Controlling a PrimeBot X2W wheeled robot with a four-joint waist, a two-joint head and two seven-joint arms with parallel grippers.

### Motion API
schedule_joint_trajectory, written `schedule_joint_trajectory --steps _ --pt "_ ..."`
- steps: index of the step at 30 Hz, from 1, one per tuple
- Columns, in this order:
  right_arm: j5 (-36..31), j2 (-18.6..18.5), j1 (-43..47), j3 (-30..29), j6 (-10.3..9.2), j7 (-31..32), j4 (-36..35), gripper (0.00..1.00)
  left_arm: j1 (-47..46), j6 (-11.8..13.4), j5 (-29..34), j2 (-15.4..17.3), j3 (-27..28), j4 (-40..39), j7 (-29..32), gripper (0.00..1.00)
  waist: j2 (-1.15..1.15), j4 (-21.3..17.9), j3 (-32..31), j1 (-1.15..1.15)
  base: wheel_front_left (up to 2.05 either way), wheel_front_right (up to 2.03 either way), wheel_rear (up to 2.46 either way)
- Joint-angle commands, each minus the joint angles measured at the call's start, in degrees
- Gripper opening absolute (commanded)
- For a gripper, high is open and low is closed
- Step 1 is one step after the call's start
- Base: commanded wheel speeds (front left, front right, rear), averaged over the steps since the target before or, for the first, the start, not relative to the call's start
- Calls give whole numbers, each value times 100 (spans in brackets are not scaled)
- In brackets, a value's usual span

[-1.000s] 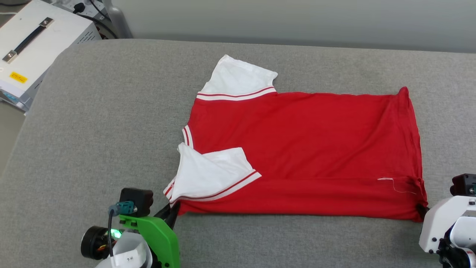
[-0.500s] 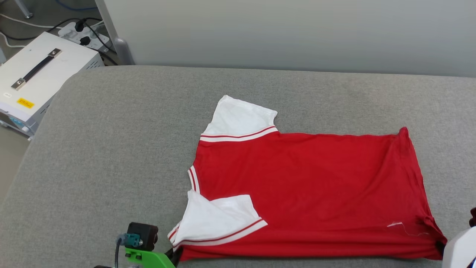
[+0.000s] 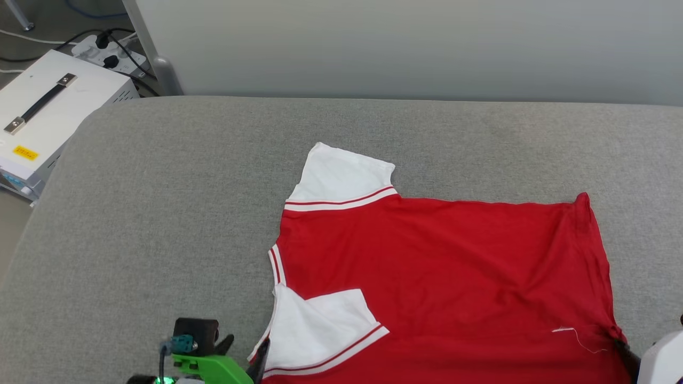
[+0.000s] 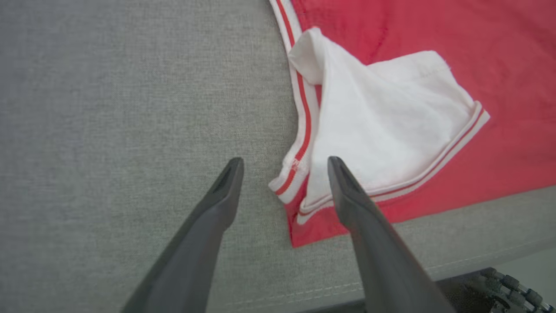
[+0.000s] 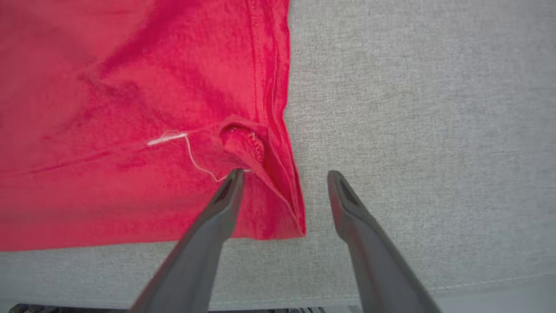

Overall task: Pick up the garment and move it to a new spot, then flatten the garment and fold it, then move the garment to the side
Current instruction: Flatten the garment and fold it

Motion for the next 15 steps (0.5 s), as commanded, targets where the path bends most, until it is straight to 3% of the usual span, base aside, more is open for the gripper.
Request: schedule_joint_trajectory --steps 1,8,15 --pt "-46 -61 -163 35 -5 -189 -81 100 -195 -26 140 -13 60 -14 -211 100 40 -3 -8 0 0 0 0" --pt "-77 -246 -496 338 -5 -1403 -344 100 -533 -159 551 -91 242 -83 -1570 100 40 -44 -51 0 0 0 0" --pt "115 -136 -663 647 -5 -2693 -696 100 -720 -123 796 -351 510 -24 -2650 100 40 -49 -45 0 0 0 0"
